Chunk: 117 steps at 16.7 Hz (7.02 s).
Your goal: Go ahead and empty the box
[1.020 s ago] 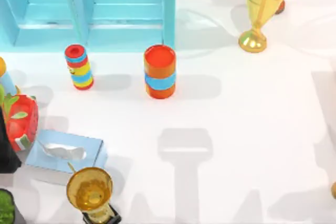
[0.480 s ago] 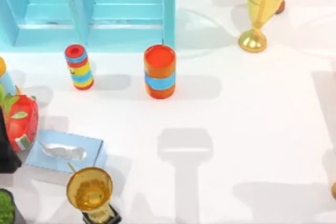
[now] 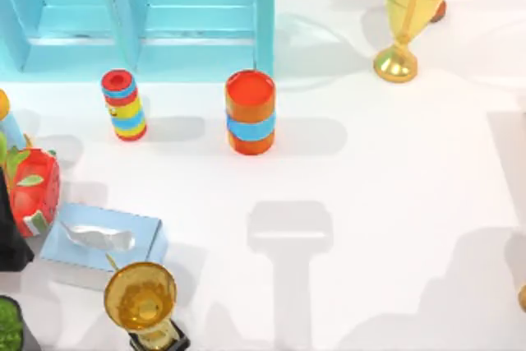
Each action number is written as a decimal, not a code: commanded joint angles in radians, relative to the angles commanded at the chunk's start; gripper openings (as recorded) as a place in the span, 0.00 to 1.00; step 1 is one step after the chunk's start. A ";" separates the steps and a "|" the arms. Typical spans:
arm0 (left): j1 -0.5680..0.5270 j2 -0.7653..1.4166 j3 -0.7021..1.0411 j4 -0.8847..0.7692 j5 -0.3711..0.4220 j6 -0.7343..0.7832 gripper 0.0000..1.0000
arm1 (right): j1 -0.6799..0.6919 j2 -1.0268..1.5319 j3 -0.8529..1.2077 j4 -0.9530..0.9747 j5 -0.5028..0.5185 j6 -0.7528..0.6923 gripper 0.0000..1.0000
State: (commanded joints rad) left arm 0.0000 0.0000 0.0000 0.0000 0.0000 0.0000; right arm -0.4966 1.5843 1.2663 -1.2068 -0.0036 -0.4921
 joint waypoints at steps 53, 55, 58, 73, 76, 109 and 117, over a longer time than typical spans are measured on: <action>0.000 0.000 0.000 0.000 0.000 0.000 1.00 | -0.013 0.103 -0.020 0.060 0.000 -0.018 0.00; 0.000 0.000 0.000 0.000 0.000 0.000 1.00 | -0.015 0.080 0.062 -0.053 0.000 -0.018 0.00; 0.000 0.000 0.000 0.000 0.000 0.000 1.00 | -0.016 0.049 0.144 -0.145 0.000 -0.015 0.00; 0.000 0.000 0.000 0.000 0.000 0.000 1.00 | 0.426 0.162 0.167 -0.034 0.012 0.390 0.00; 0.000 0.000 0.000 0.000 0.000 0.000 1.00 | 0.620 0.227 0.141 0.025 0.006 0.565 0.00; 0.000 0.000 0.000 0.000 0.000 0.000 1.00 | 0.787 0.356 -0.012 0.324 0.006 0.792 0.75; 0.000 0.000 0.000 0.000 0.000 0.000 1.00 | 0.787 0.356 -0.012 0.324 0.006 0.792 1.00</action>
State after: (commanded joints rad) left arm 0.0000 0.0000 0.0000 0.0000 0.0000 0.0000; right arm 0.2903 1.9405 1.2539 -0.8824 0.0021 0.2999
